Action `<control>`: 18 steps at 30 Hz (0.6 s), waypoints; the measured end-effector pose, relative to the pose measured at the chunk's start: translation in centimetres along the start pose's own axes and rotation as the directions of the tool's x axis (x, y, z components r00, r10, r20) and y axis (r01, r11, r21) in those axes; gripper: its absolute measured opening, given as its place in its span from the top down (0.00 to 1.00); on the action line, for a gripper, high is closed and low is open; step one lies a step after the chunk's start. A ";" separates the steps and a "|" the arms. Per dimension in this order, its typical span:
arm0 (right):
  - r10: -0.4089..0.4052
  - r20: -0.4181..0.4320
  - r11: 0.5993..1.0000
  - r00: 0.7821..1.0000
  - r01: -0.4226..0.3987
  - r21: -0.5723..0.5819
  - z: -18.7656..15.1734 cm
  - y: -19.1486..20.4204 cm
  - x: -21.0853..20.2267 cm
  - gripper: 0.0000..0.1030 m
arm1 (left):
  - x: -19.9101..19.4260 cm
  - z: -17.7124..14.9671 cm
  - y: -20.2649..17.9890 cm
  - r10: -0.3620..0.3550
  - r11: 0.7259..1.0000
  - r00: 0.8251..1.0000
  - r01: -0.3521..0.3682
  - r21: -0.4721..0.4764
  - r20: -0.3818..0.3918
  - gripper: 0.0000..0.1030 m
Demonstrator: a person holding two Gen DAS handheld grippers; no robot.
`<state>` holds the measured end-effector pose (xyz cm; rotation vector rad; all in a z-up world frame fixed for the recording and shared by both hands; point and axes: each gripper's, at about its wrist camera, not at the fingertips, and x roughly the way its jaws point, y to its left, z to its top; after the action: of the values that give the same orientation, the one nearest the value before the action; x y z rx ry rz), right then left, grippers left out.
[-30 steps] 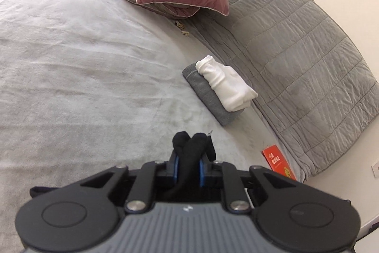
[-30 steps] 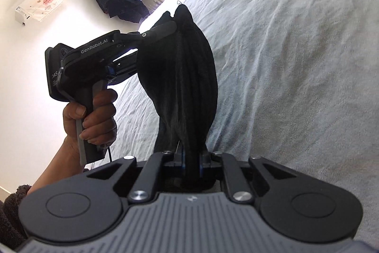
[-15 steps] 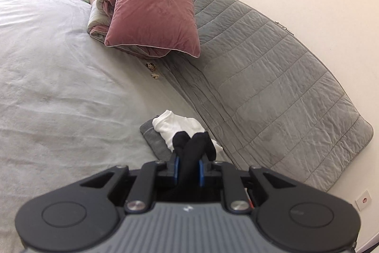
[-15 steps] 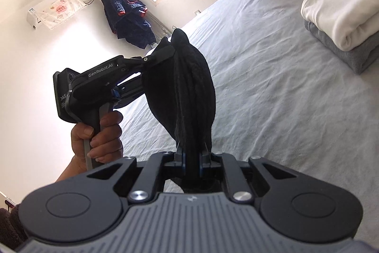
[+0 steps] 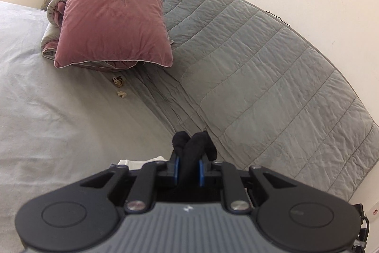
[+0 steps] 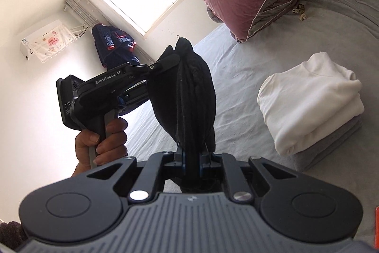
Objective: Fold clothes
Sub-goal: 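Carry the lifted black shirt with both grippers toward the folded clothes stack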
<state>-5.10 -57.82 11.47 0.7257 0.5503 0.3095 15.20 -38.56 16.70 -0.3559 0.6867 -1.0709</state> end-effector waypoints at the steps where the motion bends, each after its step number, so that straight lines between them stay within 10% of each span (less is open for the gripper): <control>1: 0.004 0.010 1.000 1.000 -0.004 0.003 0.5 -0.6 0.0 0.88 | 0.8 0.4 -0.2 0.005 1.000 1.000 -0.005 0.009 -0.008 0.85; 8: 0.041 0.066 0.995 0.997 -0.047 0.086 3.2 -5.5 -0.7 0.88 | 7.7 3.0 -2.7 0.090 0.986 0.992 -0.075 0.149 -0.092 0.85; 18: -0.105 0.058 0.984 0.993 0.095 0.150 5.6 -14.5 -0.3 0.88 | 19.5 2.4 -0.9 0.203 0.950 0.955 -0.139 0.280 -0.216 0.85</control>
<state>-0.99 -71.23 4.90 0.8450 0.5487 0.1518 22.08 -56.49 12.33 0.0661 0.7674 -1.0308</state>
